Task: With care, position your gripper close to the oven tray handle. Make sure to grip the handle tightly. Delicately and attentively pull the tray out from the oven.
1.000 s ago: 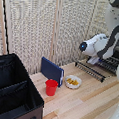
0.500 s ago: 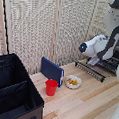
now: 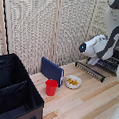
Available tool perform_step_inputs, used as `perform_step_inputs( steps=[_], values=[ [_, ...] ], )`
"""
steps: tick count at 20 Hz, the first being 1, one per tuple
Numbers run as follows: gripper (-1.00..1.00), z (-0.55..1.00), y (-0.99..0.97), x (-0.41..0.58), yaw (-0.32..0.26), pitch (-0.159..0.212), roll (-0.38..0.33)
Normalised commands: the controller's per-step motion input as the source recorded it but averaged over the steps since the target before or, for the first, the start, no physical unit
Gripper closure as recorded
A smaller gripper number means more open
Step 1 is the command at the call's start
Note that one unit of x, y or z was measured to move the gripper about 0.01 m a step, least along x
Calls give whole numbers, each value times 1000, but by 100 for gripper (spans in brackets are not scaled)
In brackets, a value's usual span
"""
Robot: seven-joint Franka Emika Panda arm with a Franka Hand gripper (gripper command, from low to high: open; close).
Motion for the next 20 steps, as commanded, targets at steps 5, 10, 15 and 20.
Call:
perform_step_inputs(
  steps=[5, 10, 15, 20],
  values=[
    [100, 81, -47, 22, 55, 112, 192],
    [100, 126, 190, 22, 49, 89, 173],
    [100, 86, 909, 0, 4, 37, 40],
    [100, 18, 991, 0, 0, 6, 0]
  ],
)
